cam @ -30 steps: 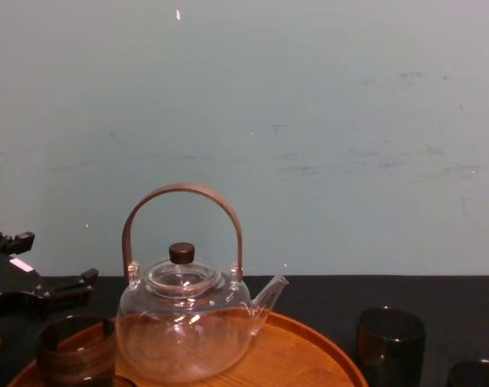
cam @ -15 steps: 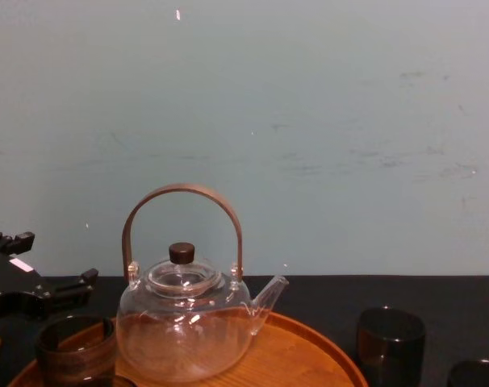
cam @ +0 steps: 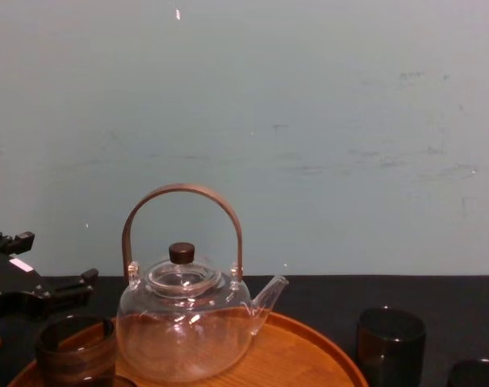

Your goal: Pick up the glass from the table and place it on the tray.

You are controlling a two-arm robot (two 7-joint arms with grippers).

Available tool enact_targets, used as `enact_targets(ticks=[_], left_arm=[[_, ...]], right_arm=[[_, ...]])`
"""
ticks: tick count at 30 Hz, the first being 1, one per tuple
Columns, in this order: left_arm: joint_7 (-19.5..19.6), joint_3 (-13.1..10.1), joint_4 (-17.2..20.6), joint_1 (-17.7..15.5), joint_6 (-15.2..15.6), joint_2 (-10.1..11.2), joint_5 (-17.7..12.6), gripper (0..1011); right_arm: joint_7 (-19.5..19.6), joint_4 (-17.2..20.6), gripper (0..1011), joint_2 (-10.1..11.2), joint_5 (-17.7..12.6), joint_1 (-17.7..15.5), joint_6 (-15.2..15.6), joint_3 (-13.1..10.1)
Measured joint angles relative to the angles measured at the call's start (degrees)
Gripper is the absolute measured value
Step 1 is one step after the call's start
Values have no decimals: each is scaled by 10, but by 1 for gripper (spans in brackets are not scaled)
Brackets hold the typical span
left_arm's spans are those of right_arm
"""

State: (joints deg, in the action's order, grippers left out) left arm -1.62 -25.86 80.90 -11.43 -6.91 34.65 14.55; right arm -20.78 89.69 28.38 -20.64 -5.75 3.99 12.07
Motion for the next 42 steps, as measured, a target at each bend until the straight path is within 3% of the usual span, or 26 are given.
enact_targets(ticks=[24, 37, 42], left_arm=[[0, 0, 0, 0, 0, 0, 0, 1001], [0, 0, 0, 0, 0, 0, 0, 1001], [0, 0, 0, 0, 0, 0, 0, 1001]], right_arm=[[-33, -78, 1002, -25, 4, 67, -30, 31], [-32, -75, 1003, -24, 3, 65, -28, 30], [-32, -74, 912, -24, 3, 65, -27, 29]])
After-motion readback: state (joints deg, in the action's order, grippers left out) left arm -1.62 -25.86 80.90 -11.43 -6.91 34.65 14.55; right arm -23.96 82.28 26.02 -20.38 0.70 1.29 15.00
